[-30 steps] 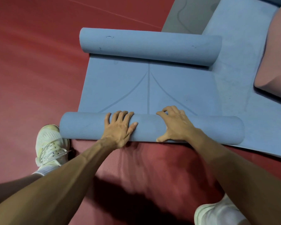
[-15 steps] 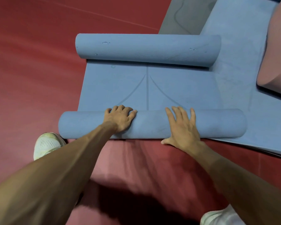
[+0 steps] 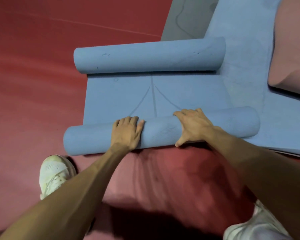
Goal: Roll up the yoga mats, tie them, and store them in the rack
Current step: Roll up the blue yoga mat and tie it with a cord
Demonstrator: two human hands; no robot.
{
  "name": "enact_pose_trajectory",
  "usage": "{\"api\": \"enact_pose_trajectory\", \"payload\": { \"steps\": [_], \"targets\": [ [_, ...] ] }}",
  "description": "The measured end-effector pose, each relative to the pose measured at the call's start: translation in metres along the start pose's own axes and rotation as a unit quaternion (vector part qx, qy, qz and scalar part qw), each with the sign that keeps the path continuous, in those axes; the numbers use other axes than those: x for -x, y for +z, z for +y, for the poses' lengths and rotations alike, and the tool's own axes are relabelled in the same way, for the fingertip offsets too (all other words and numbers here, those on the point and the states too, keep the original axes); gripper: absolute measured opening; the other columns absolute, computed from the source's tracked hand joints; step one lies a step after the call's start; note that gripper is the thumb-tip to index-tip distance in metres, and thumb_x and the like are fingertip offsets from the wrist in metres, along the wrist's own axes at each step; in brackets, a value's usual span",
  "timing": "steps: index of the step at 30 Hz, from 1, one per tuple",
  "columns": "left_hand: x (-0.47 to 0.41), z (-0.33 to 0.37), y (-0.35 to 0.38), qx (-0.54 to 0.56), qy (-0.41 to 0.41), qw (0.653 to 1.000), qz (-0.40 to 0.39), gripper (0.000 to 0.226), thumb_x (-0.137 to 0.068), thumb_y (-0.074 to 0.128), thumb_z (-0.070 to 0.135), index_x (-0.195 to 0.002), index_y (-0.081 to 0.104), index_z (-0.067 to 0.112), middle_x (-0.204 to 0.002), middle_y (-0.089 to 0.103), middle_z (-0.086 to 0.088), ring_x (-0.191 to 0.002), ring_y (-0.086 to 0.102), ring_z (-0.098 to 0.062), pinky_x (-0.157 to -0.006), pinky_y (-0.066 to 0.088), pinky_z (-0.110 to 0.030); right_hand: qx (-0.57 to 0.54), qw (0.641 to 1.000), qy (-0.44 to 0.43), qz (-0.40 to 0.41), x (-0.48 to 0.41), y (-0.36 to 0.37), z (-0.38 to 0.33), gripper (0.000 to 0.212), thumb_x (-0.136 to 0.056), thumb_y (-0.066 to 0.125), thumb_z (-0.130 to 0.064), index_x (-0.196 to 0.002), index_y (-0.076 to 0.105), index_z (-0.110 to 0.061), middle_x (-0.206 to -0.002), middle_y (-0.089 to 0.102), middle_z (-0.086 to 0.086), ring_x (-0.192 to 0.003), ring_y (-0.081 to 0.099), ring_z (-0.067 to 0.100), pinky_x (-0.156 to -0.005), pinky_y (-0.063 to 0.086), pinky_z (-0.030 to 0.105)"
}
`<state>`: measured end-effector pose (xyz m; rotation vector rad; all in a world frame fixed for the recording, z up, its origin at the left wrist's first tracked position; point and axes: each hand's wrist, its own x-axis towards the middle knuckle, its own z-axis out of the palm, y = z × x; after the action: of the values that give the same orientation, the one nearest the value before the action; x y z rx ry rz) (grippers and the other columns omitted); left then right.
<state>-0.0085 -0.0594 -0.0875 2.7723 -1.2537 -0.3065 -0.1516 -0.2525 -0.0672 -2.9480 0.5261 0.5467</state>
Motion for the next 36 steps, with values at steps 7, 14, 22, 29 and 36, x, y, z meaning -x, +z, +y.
{"api": "enact_pose_trajectory", "payload": {
  "steps": [7,14,22,29,36],
  "targets": [
    [0.058,0.012,0.015,-0.005,-0.03,0.999,0.028,0.063,-0.094,0.022,0.05,-0.128,0.056,0.009,-0.126,0.058,-0.011,-0.121,0.051,-0.031,-0.107,0.033,-0.048,-0.037,0.992,-0.023,-0.115,0.005,-0.012,-0.004,0.105,-0.041,0.077,-0.075,-0.128,0.048,-0.024,-0.12,0.062,0.001,-0.109,0.059,0.024,-0.089,0.042,0.036],
    [0.075,0.012,0.025,0.013,-0.028,0.999,0.023,0.069,-0.093,0.018,0.055,-0.134,0.05,0.011,-0.133,0.053,-0.008,-0.13,0.042,-0.029,-0.112,0.021,-0.046,-0.091,0.983,-0.011,-0.157,0.017,-0.01,-0.01,0.104,-0.041,0.079,-0.073,-0.13,0.047,-0.03,-0.121,0.061,-0.003,-0.109,0.057,0.021,-0.091,0.042,0.033],
    [0.053,0.008,0.022,-0.015,-0.033,0.999,0.033,0.074,-0.087,0.013,0.065,-0.127,0.054,0.018,-0.123,0.057,-0.001,-0.119,0.048,-0.024,-0.107,0.023,-0.04,-0.083,0.996,-0.024,0.0,0.033,0.014,-0.01,0.11,-0.052,0.065,-0.083,-0.145,0.033,-0.034,-0.137,0.047,-0.007,-0.127,0.042,0.017,-0.106,0.025,0.034],
    [-0.013,-0.003,-0.01,0.014,-0.052,0.987,-0.155,0.063,-0.094,0.021,0.064,-0.133,0.049,0.024,-0.134,0.05,-0.006,-0.124,0.045,-0.026,-0.104,0.028,-0.041,-0.027,0.988,-0.059,0.137,0.039,0.036,-0.01,0.124,-0.04,0.08,-0.07,-0.146,0.031,-0.027,-0.143,0.045,0.007,-0.133,0.042,0.03,-0.111,0.022,0.056],
    [-0.027,-0.002,-0.011,0.008,-0.049,0.984,-0.169,0.056,-0.096,0.02,0.058,-0.13,0.052,0.027,-0.13,0.054,-0.006,-0.119,0.048,-0.027,-0.1,0.03,-0.042,0.028,0.986,-0.012,0.166,0.027,0.048,-0.017,0.132,-0.031,0.091,-0.056,-0.144,0.033,-0.021,-0.142,0.047,0.012,-0.131,0.043,0.038,-0.108,0.027,0.061]
  ]
}}
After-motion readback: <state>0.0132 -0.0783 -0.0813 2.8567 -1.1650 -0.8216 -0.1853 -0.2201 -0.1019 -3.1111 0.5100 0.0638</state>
